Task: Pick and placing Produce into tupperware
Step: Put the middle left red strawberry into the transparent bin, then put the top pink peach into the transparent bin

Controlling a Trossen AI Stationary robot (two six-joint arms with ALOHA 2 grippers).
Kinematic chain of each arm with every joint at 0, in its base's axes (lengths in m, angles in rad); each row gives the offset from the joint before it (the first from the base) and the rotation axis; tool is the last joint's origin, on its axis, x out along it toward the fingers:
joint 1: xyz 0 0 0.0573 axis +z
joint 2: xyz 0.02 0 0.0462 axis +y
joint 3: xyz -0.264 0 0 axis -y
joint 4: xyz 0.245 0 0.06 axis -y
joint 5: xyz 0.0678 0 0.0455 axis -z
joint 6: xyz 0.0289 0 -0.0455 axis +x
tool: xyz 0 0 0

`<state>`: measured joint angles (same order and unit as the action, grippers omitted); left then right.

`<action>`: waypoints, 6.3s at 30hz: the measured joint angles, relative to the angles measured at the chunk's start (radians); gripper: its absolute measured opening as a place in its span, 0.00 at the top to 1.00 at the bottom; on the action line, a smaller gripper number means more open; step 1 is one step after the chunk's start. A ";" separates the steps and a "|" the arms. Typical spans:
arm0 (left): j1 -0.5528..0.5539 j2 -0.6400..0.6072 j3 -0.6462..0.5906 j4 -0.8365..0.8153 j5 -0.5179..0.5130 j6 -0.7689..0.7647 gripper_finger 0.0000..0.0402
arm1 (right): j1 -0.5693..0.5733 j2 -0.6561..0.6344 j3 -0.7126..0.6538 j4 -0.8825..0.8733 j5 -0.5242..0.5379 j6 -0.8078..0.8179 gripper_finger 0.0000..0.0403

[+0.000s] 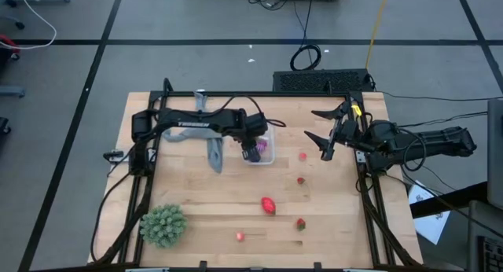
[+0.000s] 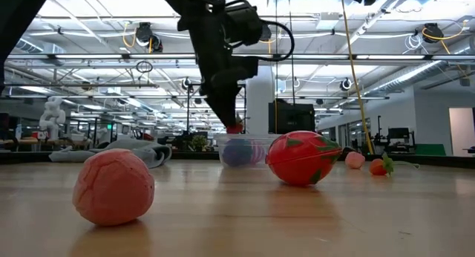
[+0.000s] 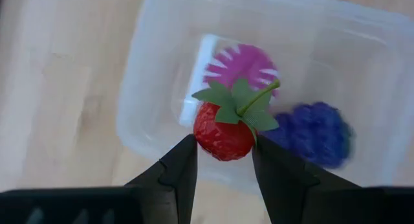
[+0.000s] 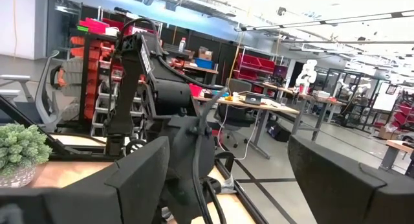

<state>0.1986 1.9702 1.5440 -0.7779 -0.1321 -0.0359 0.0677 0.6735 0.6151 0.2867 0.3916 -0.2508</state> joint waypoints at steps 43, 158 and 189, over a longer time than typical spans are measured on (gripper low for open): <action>0.030 0.075 0.000 0.034 0.019 -0.026 0.65 | 0.000 0.000 0.000 -0.013 0.000 0.001 0.23; -0.124 -0.672 0.002 -0.303 -0.192 -0.195 0.43 | -0.134 0.702 0.000 -0.631 -0.219 0.530 0.23; -0.124 -0.672 0.002 -0.323 -0.192 -0.205 0.43 | -0.135 0.715 0.000 -0.598 -0.218 0.515 0.55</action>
<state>0.0750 1.2980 1.5459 -1.1011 -0.3241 -0.2409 -0.0669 1.3884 0.6155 -0.3115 0.1738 0.2642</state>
